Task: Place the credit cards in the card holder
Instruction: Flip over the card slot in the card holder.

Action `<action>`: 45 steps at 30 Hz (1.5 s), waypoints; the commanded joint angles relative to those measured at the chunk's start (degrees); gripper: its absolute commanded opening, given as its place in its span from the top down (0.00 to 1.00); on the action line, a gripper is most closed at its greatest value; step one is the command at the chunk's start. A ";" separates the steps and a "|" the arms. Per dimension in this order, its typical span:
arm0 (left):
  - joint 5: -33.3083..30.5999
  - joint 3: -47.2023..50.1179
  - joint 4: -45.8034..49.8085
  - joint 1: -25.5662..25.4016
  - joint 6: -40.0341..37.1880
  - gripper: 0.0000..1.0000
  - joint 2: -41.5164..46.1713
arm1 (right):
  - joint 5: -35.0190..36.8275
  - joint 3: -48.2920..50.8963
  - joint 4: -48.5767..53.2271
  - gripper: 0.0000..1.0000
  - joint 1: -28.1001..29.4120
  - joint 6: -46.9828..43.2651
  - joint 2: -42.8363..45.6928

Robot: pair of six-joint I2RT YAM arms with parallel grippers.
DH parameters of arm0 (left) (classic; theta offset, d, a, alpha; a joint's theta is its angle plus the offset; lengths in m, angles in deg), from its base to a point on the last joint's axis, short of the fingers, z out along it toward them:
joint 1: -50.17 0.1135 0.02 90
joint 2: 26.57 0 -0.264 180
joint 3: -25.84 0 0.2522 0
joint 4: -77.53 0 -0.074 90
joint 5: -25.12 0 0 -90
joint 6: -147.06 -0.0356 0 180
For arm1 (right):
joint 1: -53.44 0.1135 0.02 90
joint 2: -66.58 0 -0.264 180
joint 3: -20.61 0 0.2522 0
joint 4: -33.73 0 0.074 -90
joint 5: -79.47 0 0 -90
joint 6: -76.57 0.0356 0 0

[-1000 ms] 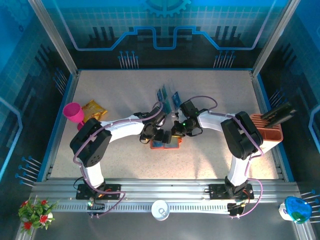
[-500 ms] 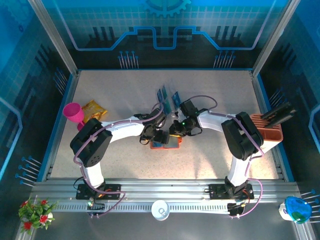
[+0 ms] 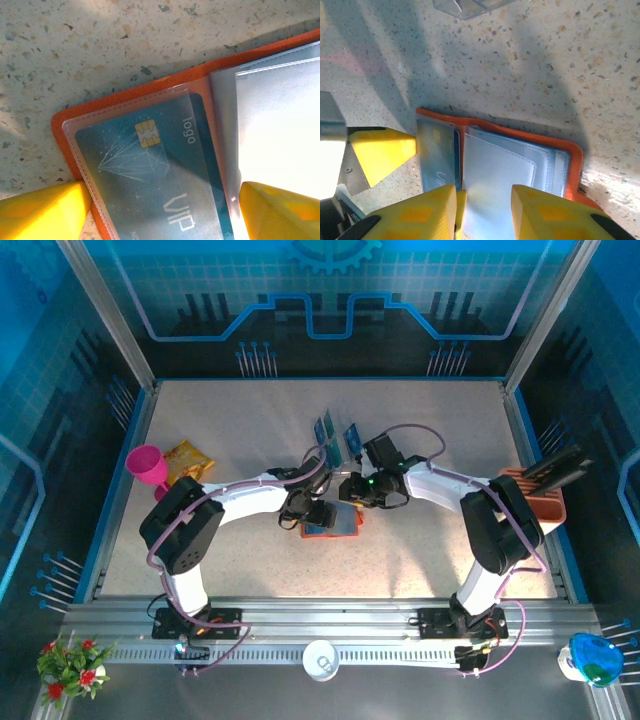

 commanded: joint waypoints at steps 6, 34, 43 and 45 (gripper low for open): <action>1.88 2.73 0.35 -0.11 -0.24 0.20 -2.82 | 0.69 2.07 -1.20 0.61 0.60 1.49 -2.70; 2.11 1.12 0.11 4.85 2.22 0.06 14.23 | -3.39 -2.20 -1.39 0.57 5.11 5.27 0.12; 5.45 5.06 -1.69 13.07 4.15 0.05 19.81 | -1.82 -6.23 -2.83 0.52 10.56 8.64 -3.74; 5.92 5.76 -1.71 14.11 4.14 0.05 20.06 | -1.61 -7.05 -3.76 0.51 11.44 9.34 -5.43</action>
